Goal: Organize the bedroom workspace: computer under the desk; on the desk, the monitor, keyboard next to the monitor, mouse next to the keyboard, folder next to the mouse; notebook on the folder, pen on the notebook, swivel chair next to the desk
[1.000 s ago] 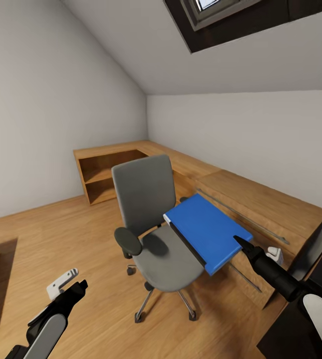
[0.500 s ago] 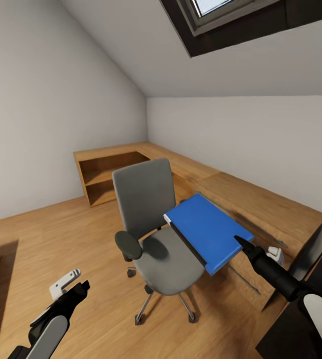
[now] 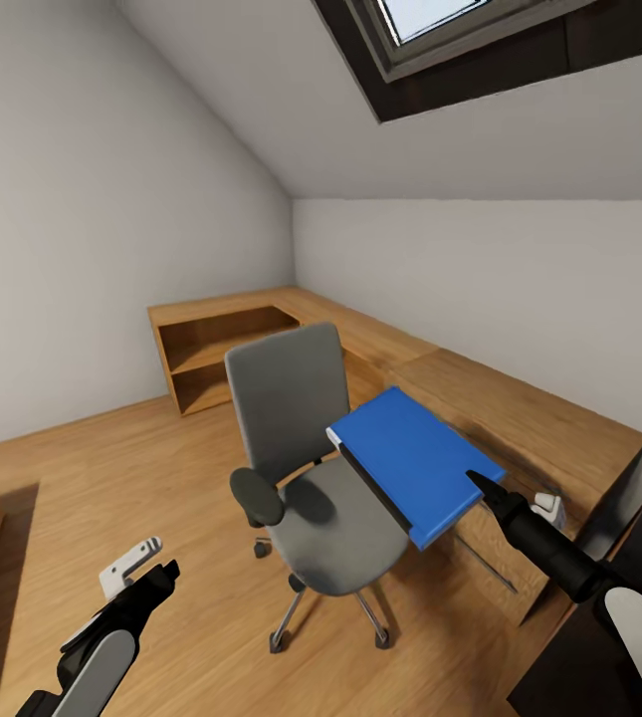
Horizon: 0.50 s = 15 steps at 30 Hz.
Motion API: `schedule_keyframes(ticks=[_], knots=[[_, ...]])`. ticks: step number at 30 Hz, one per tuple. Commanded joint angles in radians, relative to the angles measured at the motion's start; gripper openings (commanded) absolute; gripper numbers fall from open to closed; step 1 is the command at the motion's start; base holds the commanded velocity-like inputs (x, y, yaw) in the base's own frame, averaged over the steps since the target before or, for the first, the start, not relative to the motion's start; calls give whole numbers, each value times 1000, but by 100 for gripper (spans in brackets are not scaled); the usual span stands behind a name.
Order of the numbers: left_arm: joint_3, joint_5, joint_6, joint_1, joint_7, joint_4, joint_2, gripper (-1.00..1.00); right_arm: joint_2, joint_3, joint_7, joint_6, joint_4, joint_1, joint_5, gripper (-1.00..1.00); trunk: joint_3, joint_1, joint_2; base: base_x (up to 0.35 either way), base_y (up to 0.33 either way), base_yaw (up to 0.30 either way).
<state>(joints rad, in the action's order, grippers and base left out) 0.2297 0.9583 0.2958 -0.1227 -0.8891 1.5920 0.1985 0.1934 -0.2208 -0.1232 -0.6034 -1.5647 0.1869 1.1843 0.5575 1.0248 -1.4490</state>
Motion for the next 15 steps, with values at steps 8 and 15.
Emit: schedule_keyframes(ticks=[8,15], knots=[[33,3,3,-1,-7,1,1,100,0,-2,-3,-4,14,1,0,-100,-24,-31,56,0,0,0],[34,3,3,-1,-8,0,1,100,1,-2,-3,-4,16,1,0,-100,-46,-58,105,0,0,0]])
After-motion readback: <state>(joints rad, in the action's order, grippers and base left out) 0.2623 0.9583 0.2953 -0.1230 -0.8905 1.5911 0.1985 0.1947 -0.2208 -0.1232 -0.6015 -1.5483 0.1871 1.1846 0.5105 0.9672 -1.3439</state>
